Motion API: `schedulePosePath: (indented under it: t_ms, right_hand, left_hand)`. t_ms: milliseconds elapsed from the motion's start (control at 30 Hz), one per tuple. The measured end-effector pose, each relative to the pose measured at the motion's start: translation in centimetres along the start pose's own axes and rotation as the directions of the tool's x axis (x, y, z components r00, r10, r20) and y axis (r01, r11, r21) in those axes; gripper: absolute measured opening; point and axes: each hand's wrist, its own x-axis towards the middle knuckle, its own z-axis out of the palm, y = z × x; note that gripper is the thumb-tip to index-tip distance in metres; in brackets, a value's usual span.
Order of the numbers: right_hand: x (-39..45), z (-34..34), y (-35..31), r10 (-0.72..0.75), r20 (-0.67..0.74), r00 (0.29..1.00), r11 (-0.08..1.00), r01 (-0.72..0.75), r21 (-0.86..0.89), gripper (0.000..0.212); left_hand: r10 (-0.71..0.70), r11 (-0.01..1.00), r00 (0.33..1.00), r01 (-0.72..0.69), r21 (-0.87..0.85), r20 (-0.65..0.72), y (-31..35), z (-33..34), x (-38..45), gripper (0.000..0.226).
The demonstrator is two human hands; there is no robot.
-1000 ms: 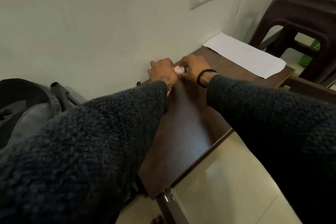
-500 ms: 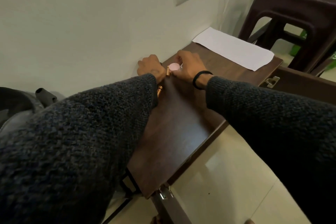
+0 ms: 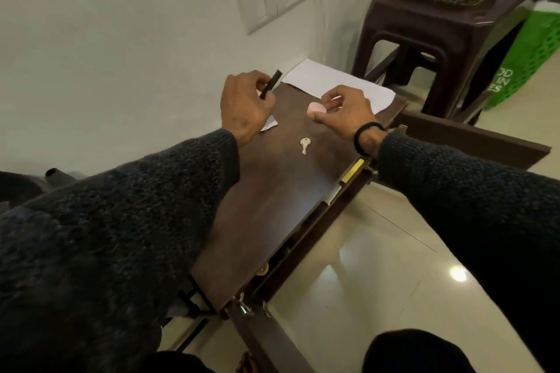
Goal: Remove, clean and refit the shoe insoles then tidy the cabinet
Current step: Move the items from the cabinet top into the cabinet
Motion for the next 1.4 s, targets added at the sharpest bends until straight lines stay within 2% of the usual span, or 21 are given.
schedulePosePath:
  t_ms: [67, 100, 200, 300, 367, 400, 467, 567, 633, 733, 833, 900, 967, 1067, 1167, 1267, 1400]
  right_hand:
    - [-0.7, -3.0, 1.1, 0.018, -0.036, 0.999, 1.000, -0.018, -0.016, 0.045]
    - [-1.0, -4.5, 1.8, 0.017, -0.052, 0.999, 1.000, -0.018, -0.024, 0.045]
    - [-1.8, -9.0, 4.1, 0.038, -0.083, 0.996, 0.997, -0.043, -0.061, 0.044]
    - [-3.0, -12.6, 6.9, 0.073, -0.103, 0.992, 0.991, -0.084, -0.103, 0.044]
    - [-3.8, -14.5, 9.2, 0.089, -0.093, 0.992, 0.986, -0.101, -0.135, 0.045]
    - [-4.1, -15.2, 10.5, 0.097, -0.084, 0.992, 0.982, -0.109, -0.155, 0.045]
    - [-4.7, -15.9, 12.9, 0.099, -0.060, 0.993, 0.975, -0.109, -0.192, 0.042]
    - [-5.2, -15.6, 16.8, 0.111, -0.035, 0.993, 0.964, -0.117, -0.238, 0.037]
    - [-4.9, -14.4, 18.9, 0.126, -0.022, 0.992, 0.962, -0.128, -0.240, 0.034]
    - [-3.5, -12.2, 21.7, 0.110, -0.016, 0.994, 0.969, -0.110, -0.221, 0.030]
    - [-2.1, -9.8, 23.3, 0.027, -0.035, 0.999, 0.972, -0.034, -0.233, 0.026]
    - [-1.2, -8.4, 24.0, -0.041, -0.044, 0.998, 0.964, 0.028, -0.263, 0.025]
    - [-0.2, -7.3, 24.3, -0.077, -0.040, 0.996, 0.954, 0.062, -0.294, 0.023]
    - [1.4, -6.5, 24.0, -0.120, 0.017, 0.993, 0.931, 0.118, -0.345, 0.020]
    - [2.6, -6.0, 23.6, -0.090, 0.099, 0.991, 0.907, 0.123, -0.404, 0.016]
    - [2.7, -5.1, 23.9, -0.083, 0.132, 0.988, 0.872, 0.136, -0.471, 0.015]
    - [2.0, -4.0, 24.9, -0.131, 0.027, 0.991, 0.878, 0.129, -0.461, 0.014]
  left_hand:
    - [0.263, 0.965, 0.964, -0.263, -0.010, 0.033, 3.5, 0.2, -1.5, 0.027]
    - [0.404, 0.915, 0.912, -0.403, -0.027, 0.069, 5.4, 0.4, -2.5, 0.025]
    - [0.711, 0.700, 0.669, -0.702, -0.129, 0.217, 10.4, 1.7, -6.5, 0.024]
    - [0.881, 0.452, 0.390, -0.860, -0.237, 0.267, 14.4, 4.8, -11.2, 0.024]
    - [0.932, 0.309, 0.226, -0.904, -0.296, 0.283, 16.5, 7.5, -14.1, 0.025]
    - [0.939, 0.268, 0.171, -0.907, -0.325, 0.299, 17.2, 9.0, -15.2, 0.026]
    - [0.931, 0.257, 0.131, -0.897, -0.360, 0.340, 17.6, 11.7, -16.5, 0.026]
    - [0.882, 0.343, 0.177, -0.876, -0.339, 0.436, 16.7, 16.5, -16.5, 0.027]
    - [0.828, 0.436, 0.252, -0.851, -0.292, 0.500, 15.3, 19.3, -15.8, 0.027]
    - [0.721, 0.595, 0.433, -0.787, -0.165, 0.541, 12.8, 23.3, -14.2, 0.028]
    - [0.607, 0.725, 0.617, -0.689, -0.030, 0.501, 10.8, 25.8, -12.8, 0.028]
    - [0.544, 0.792, 0.712, -0.610, 0.006, 0.444, 10.1, 27.2, -12.0, 0.027]
    - [0.491, 0.833, 0.776, -0.551, 0.046, 0.396, 9.8, 28.3, -11.3, 0.026]
    - [0.404, 0.882, 0.854, -0.459, 0.106, 0.328, 9.6, 30.0, -10.2, 0.030]
    - [0.283, 0.938, 0.910, -0.329, 0.113, 0.304, 9.4, 30.7, -9.7, 0.033]
    - [0.166, 0.976, 0.932, -0.202, 0.083, 0.321, 9.3, 31.3, -9.4, 0.039]
    - [0.071, 0.997, 0.928, -0.069, -0.018, 0.365, 9.1, 32.4, -8.4, 0.034]
